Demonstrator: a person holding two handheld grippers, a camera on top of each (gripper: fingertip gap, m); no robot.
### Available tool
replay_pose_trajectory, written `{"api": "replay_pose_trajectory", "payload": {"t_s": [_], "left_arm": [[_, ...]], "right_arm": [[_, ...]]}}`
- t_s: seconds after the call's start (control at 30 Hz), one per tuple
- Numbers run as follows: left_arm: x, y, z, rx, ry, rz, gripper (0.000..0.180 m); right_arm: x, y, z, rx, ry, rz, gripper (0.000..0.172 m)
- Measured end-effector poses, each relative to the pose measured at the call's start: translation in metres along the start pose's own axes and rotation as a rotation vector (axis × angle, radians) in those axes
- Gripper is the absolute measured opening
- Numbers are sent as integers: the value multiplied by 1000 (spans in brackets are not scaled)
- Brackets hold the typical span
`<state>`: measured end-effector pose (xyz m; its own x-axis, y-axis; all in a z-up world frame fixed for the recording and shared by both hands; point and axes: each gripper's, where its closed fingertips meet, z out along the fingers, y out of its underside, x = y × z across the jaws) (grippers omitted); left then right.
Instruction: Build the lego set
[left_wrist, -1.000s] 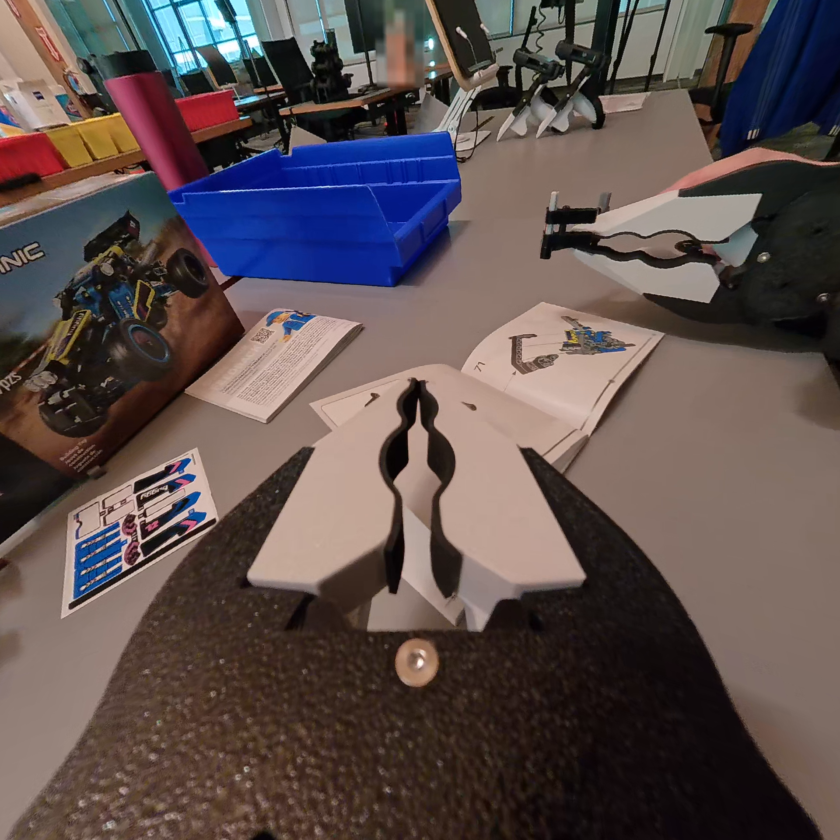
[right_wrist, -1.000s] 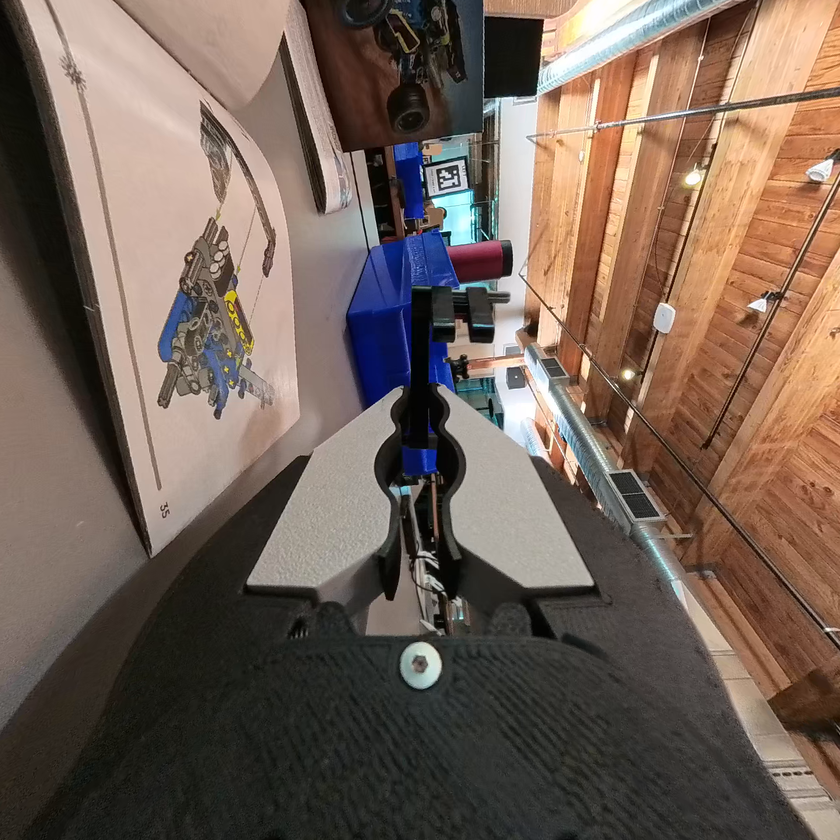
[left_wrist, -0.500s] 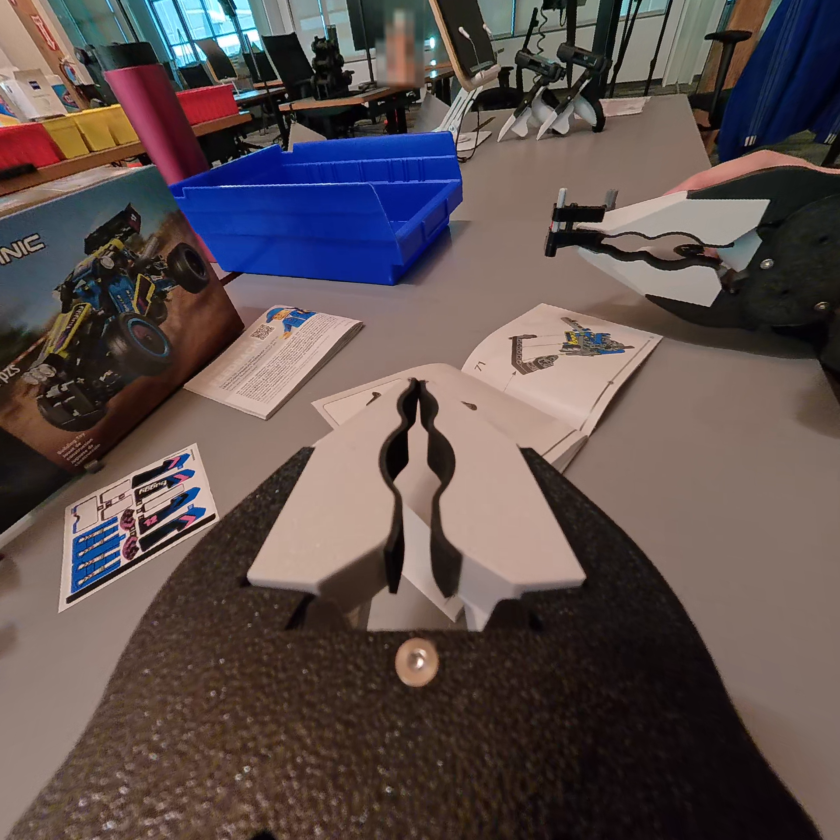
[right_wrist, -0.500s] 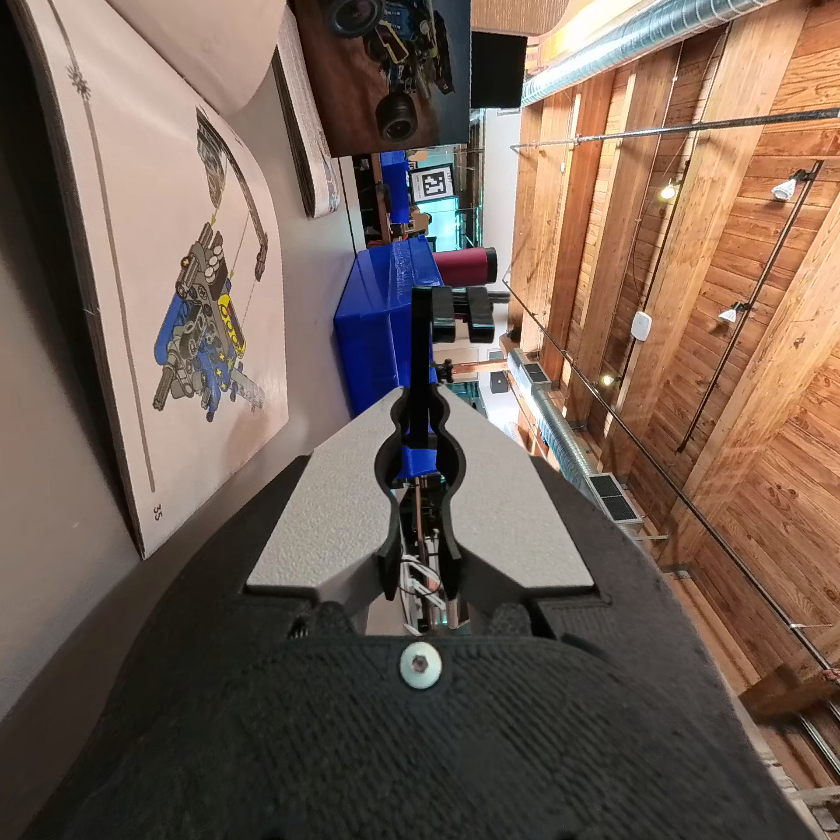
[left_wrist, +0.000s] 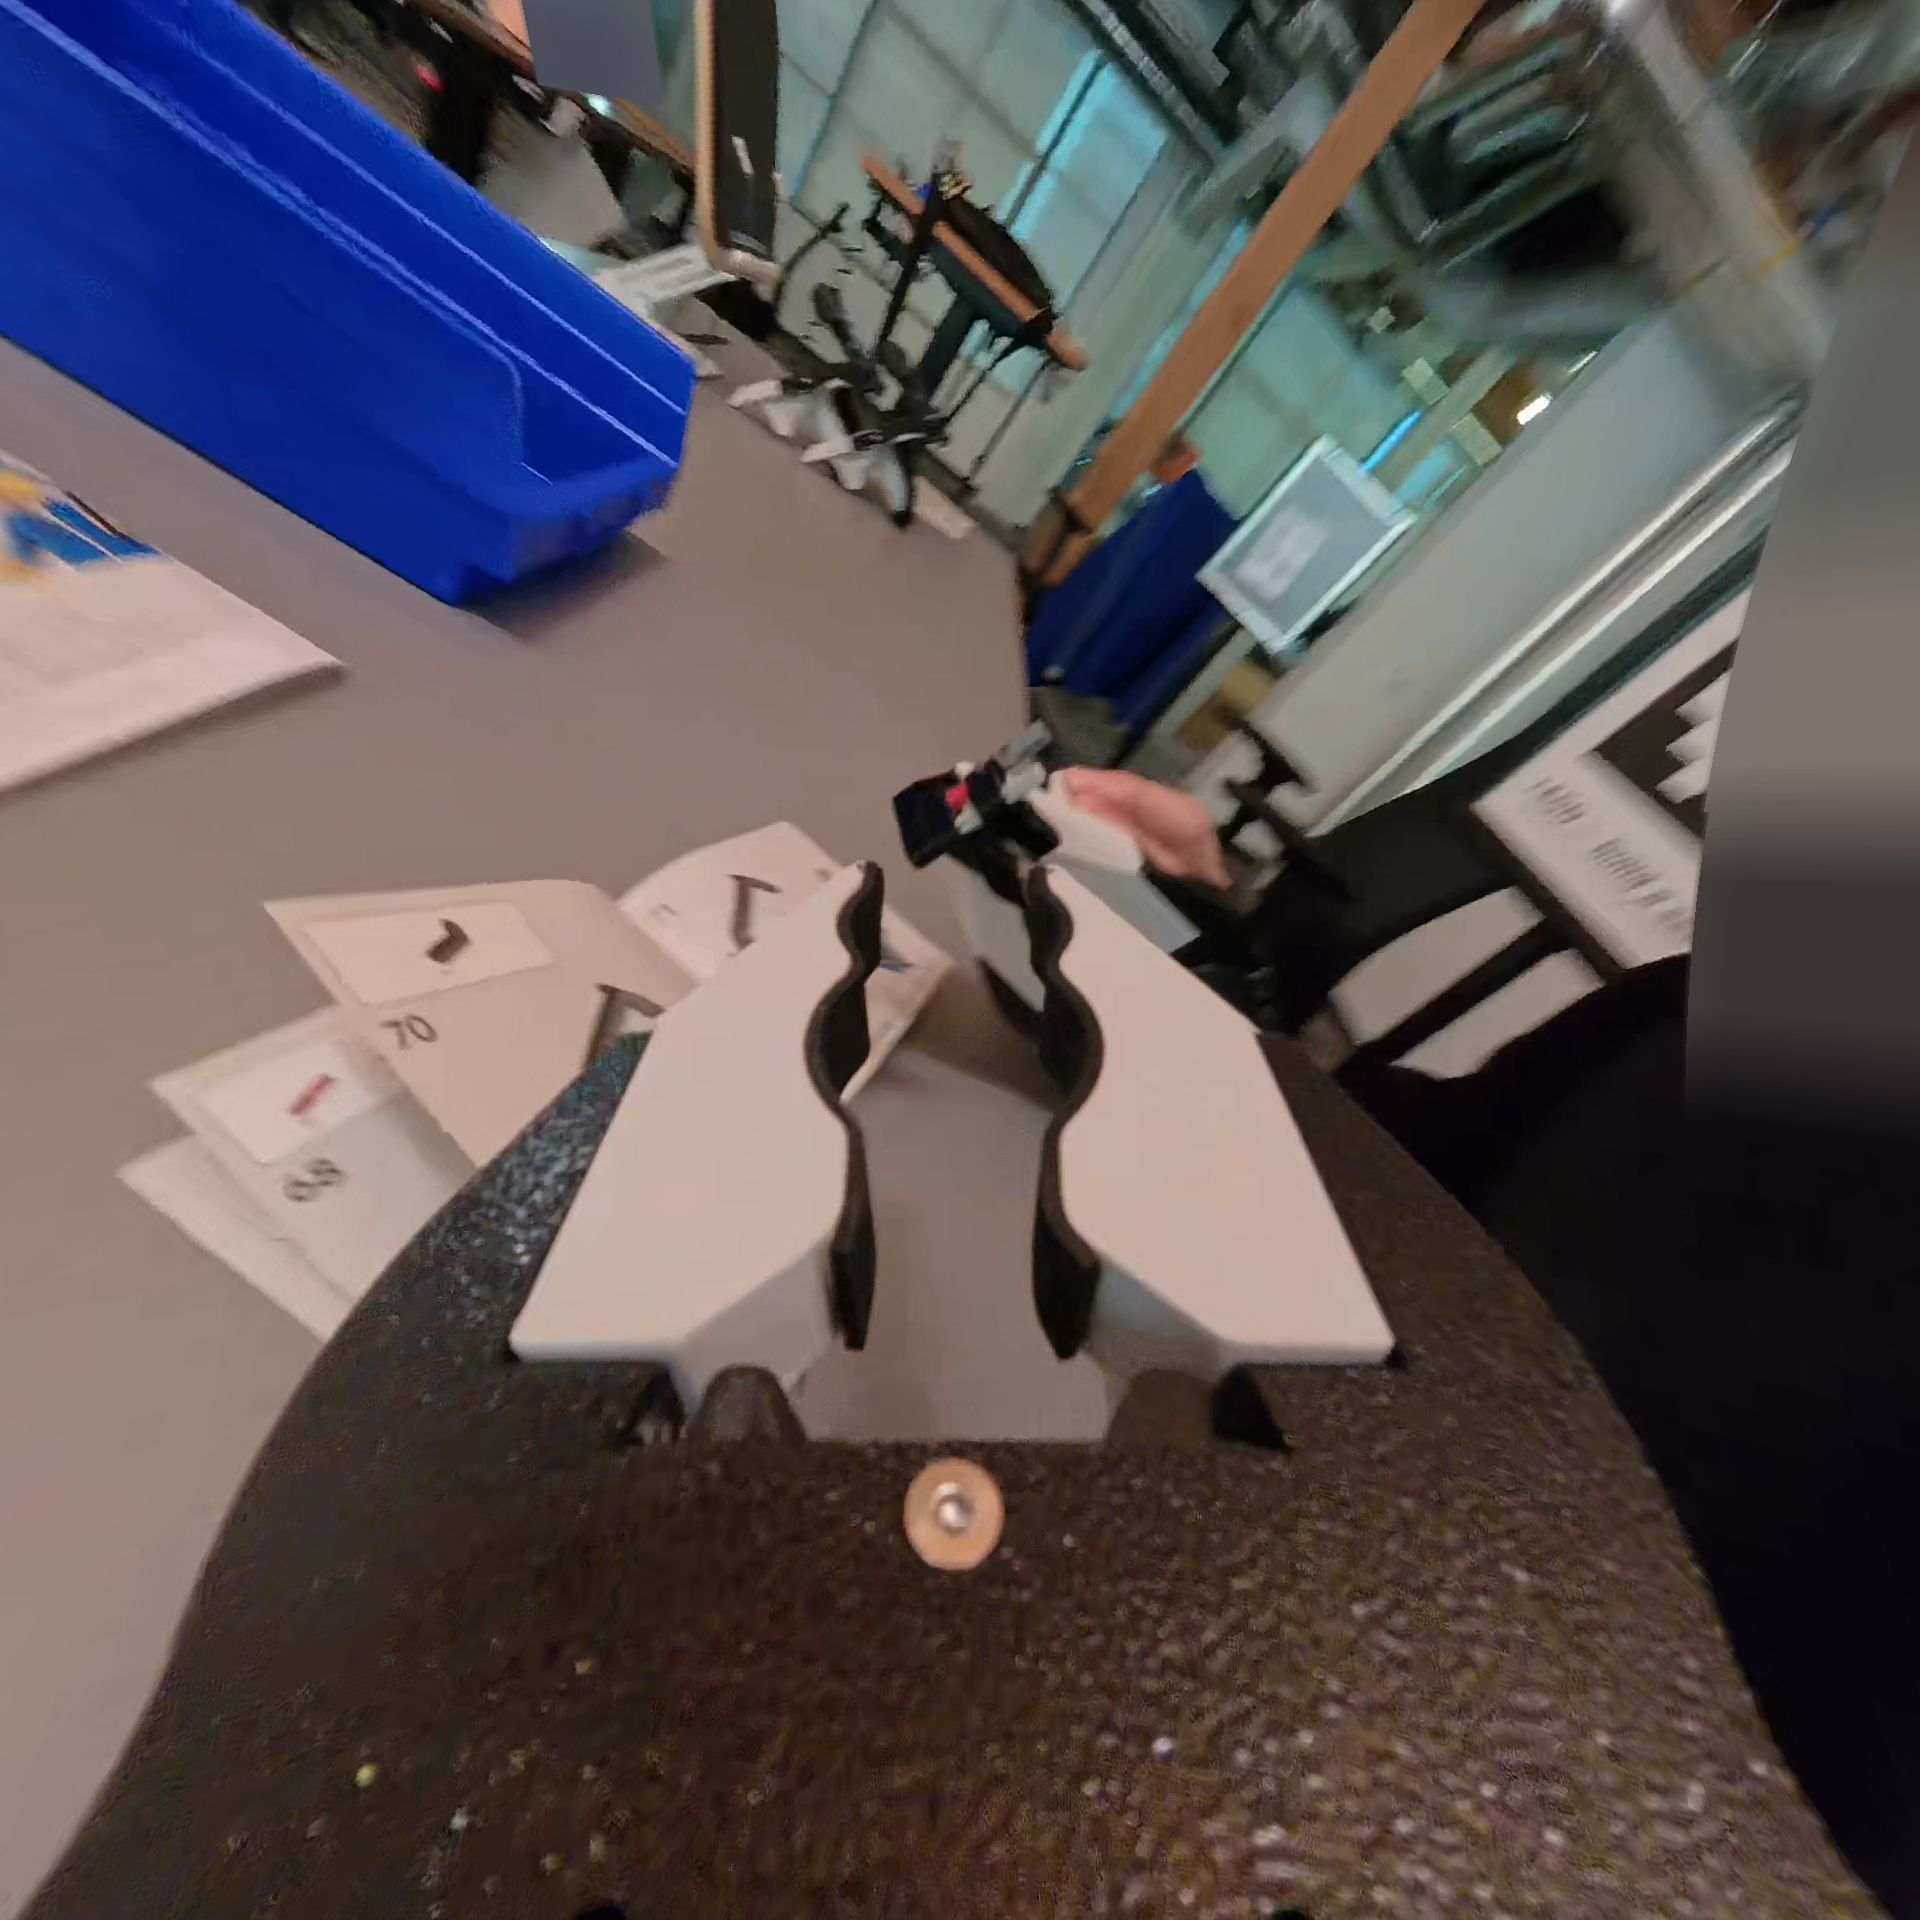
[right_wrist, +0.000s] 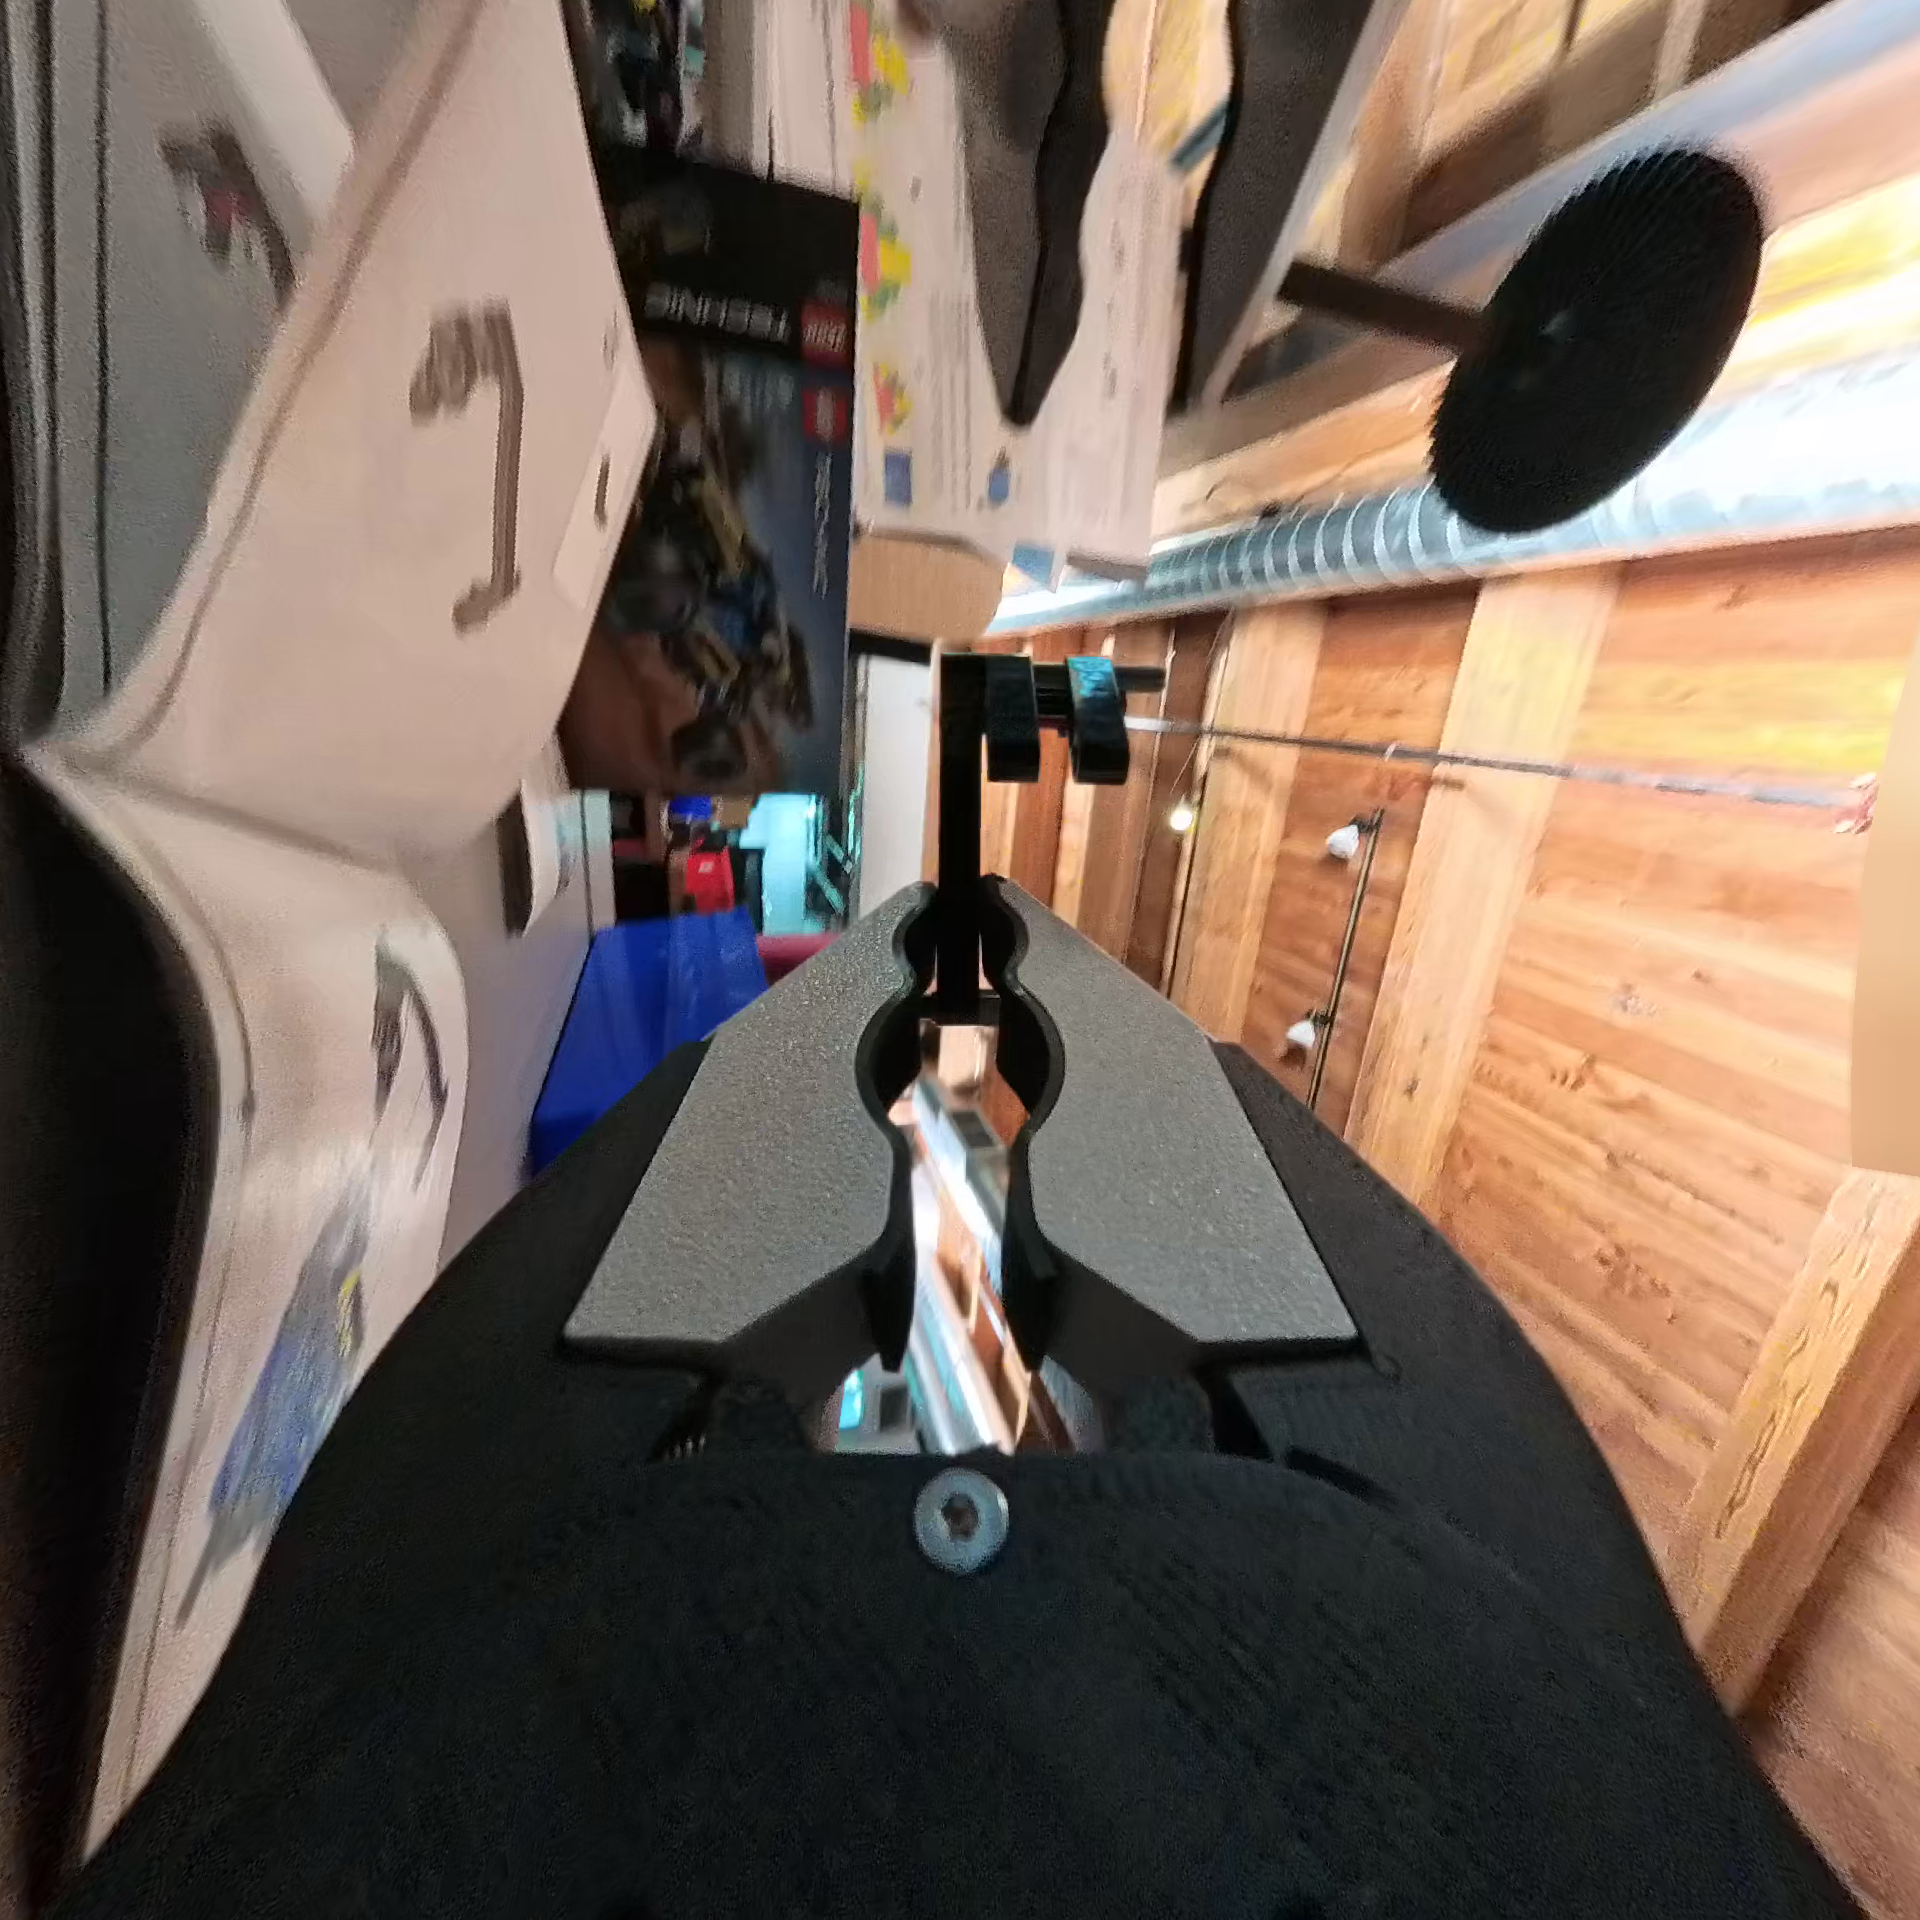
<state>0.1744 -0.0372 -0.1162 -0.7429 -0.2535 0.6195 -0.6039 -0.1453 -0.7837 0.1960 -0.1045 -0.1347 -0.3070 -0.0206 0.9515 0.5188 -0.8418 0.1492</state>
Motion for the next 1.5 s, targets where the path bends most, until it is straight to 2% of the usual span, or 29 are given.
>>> {"api": "replay_pose_trajectory", "payload": {"t_s": [0.1, 0.2, 0.4, 0.57, 0.8, 0.87, 0.97, 1.13, 1.23, 1.33, 1.5], "left_arm": [[2, -3, -16, -41, 130, -220, 27], [-2, 2, -30, -96, 171, -348, 27], [2, 26, -43, -216, 185, -356, 27], [9, 21, -54, -186, 256, -395, 22], [7, 30, -57, -233, 245, -375, 19], [8, 29, -59, -232, 250, -370, 8], [6, 31, -61, -226, 245, -355, 5], [-7, 32, -66, -196, 163, -295, 4], [-15, 23, -75, -139, 100, -266, 4], [-23, 12, -94, -79, 16, -216, 4], [-33, -6, -133, 14, -144, -91, 4]], "right_arm": [[7, -28, 6, 95, 30, -6, 5], [14, -53, 9, 179, 54, -19, 5], [30, -95, 8, 299, 92, -20, 5], [28, -105, 12, 326, 83, -37, 5], [23, -115, 15, 354, 67, -56, 5], [20, -118, 15, 364, 58, -67, 5], [18, -120, 17, 372, 52, -63, 5], [6, -122, 27, 377, -12, -41, 7], [4, -120, 31, 364, -41, 12, 19], [5, -120, 31, 352, -74, 89, 25], [-9, -125, 29, 259, -210, 247, 18]]}}
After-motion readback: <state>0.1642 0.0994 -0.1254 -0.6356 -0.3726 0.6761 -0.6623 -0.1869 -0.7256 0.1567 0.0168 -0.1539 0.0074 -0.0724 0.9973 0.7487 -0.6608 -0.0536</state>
